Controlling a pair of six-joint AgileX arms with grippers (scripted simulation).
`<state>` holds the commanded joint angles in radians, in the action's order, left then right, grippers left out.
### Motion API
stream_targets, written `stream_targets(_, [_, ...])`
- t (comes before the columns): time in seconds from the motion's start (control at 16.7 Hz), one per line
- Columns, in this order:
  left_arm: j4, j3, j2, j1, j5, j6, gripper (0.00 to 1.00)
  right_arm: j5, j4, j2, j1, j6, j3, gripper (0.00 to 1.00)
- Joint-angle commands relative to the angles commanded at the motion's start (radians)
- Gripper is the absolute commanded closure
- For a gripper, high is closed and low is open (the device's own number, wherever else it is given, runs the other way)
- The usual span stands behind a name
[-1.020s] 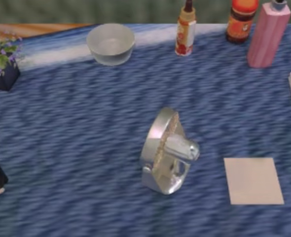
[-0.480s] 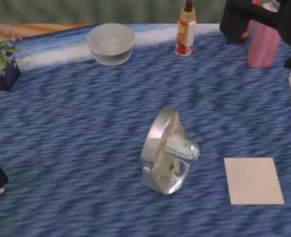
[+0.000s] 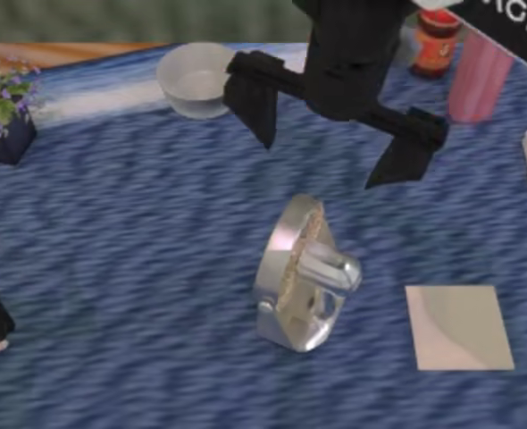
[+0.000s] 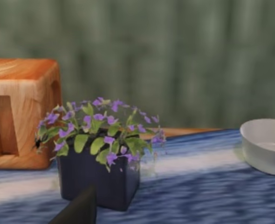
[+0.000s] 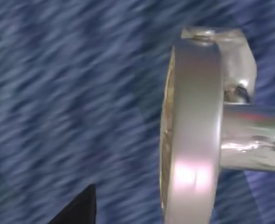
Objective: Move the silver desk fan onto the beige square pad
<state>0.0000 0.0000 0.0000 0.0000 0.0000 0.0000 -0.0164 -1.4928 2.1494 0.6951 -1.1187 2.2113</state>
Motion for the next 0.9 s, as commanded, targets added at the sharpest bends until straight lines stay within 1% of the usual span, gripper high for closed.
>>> stream_targets(0.18, [0.0,0.0,0.0,0.0,0.0,0.0,0.0,0.01,-0.088,0.124,0.043,-0.068,0.109,0.0])
stream_targets(0.36, [0.0,0.0,0.0,0.0,0.0,0.0,0.0,0.013,-0.119,0.165,0.057,-0.09,0.144,0.0])
stream_targets(0.66, [0.0,0.0,0.0,0.0,0.0,0.0,0.0,0.012,-0.114,0.164,0.052,-0.088,0.138,0.0])
stream_targets(0.9, [0.0,0.0,0.0,0.0,0.0,0.0,0.0,0.013,-0.019,0.142,0.054,-0.087,0.022,0.0])
